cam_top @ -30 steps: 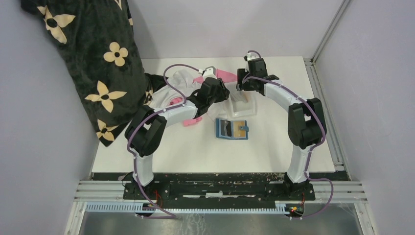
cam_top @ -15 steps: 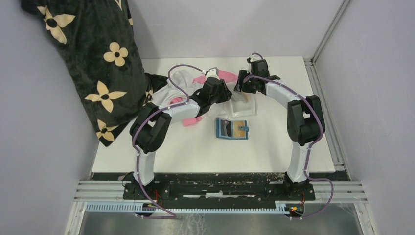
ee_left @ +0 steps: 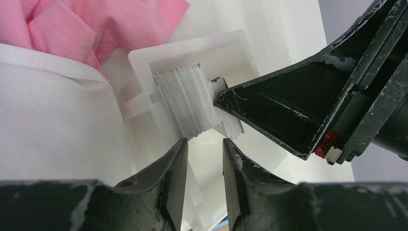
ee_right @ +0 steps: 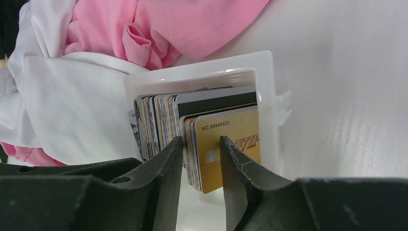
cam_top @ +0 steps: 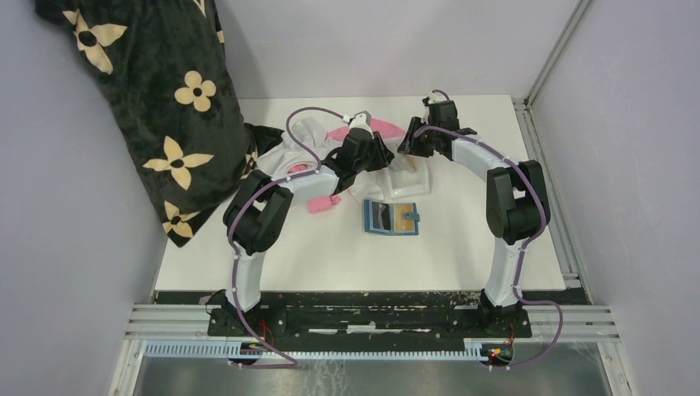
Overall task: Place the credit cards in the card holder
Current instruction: Pick up the credit card from the storage box.
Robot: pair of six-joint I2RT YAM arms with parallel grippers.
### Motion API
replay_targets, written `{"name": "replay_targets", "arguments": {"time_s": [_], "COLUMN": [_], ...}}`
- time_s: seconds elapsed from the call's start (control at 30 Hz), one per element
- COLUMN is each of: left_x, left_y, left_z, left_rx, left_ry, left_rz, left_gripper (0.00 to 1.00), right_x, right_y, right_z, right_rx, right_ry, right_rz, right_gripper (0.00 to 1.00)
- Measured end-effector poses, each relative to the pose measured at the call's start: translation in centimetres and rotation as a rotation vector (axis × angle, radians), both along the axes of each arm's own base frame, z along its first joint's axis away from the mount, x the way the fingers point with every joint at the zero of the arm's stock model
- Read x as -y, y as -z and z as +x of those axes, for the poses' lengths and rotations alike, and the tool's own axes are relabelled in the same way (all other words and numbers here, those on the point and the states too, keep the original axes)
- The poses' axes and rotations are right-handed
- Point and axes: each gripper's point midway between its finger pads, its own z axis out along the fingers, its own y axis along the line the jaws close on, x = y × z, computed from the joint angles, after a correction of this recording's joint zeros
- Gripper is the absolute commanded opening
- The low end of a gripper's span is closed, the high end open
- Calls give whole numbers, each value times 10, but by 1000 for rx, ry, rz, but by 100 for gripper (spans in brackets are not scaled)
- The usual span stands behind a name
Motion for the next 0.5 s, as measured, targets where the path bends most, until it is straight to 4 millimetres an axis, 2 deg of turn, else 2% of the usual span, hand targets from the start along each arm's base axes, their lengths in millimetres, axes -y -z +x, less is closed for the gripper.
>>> {"name": "replay_targets", "arguments": {"time_s": [0.17, 0.5], "left_x": [2, 2], "left_y": [0, 2], "left_z": [-1, -2], "left_rx": [-1, -8], "left_ry": [12, 13], "left_rz": [-6, -1], "left_gripper": [40, 39], "right_x": [-2, -6], "right_y": [-1, -8], "right_z": [-1, -6], "right_rx": [-5, -9], "right_ry": [4, -3], "right_rz": [17, 49], "right_gripper": [36, 18]}}
